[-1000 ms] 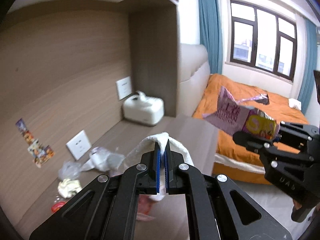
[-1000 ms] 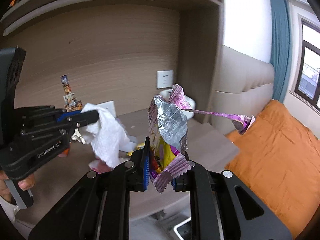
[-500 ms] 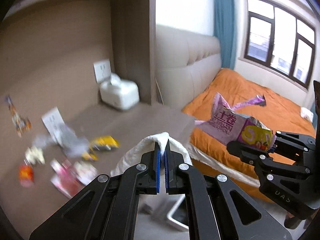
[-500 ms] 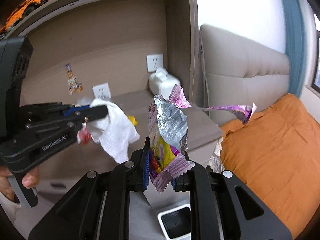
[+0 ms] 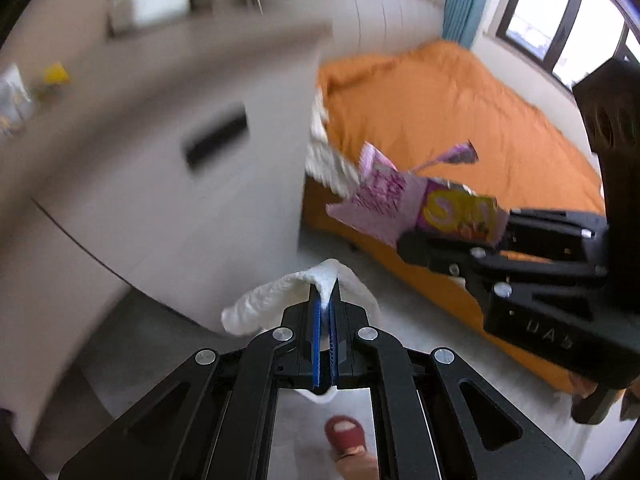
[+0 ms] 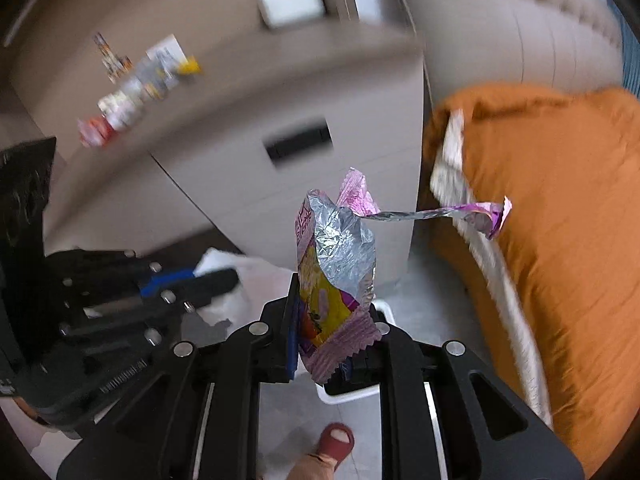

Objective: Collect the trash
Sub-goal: 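Carry the tissue and silver wrapper in both grippers down toward the white bin, then open both grippers over the white bin to drop the trash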

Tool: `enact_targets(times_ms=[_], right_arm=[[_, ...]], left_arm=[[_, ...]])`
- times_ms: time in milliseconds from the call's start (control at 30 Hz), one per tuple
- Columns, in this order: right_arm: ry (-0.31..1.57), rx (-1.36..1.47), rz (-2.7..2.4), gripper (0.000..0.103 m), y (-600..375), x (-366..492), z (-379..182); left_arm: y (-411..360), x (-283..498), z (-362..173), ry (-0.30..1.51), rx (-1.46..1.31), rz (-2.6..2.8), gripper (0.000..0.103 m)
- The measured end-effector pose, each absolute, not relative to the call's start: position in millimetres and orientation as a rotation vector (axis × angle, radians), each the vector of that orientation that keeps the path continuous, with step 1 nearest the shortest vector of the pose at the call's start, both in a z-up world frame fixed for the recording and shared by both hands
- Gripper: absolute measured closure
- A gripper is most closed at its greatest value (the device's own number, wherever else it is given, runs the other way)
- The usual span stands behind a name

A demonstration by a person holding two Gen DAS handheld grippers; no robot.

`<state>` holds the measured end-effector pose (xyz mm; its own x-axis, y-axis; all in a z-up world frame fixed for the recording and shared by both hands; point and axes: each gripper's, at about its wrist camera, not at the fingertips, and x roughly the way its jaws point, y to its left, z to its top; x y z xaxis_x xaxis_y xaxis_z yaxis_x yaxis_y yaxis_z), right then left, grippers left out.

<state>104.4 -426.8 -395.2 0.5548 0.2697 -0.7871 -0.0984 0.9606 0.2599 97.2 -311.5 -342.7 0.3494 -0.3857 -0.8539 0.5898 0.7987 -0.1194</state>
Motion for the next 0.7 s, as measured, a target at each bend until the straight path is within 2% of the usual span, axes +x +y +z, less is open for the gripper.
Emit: enact_targets(times_ms=[233,400,467,500,533,567,600,700], right_arm=[[1.108,0.212,0.284,0.086,-410.4,134.0,-547.5],[1.165,0.186,0.298,0.086,-407.7,140.3,-632.7],[1.191,0.185,0.327,0.078,-406.3,141.2,-656.5],[1.2,0.17,0.331,0.038,-405.0,141.0,-669.3],[1.196,0.168,0.333,0.003,-405.6,140.3,-674.9],[1.184,0.169,0.327,0.004,-407.6,138.8,-680.0],[1.19,0.158,0.322,0.004,-408.9,138.3,-684.5],[1.2,0.127,0.287,0.004,-418.1,135.6,-684.7]], left_arm=[[-316.3,94.2,-495.4,1.169,0.197,-0.682,0.1],[-316.2,96.7,-573.5,1.213,0.192,-0.706,0.1],[-319.0,95.1,-598.5,1.227,0.204,-0.715,0.099],[-320.2,94.9,-613.2,1.245,0.217,-0.716,0.088],[-320.1,93.8,-619.5,1.25,0.222,-0.717,0.048],[-318.9,91.5,-627.0,1.243,0.226,-0.718,0.023],[-317.0,88.3,-630.0,1.216,0.227,-0.709,0.006],[-314.6,90.8,-631.3,1.222,0.196,-0.699,0.005]])
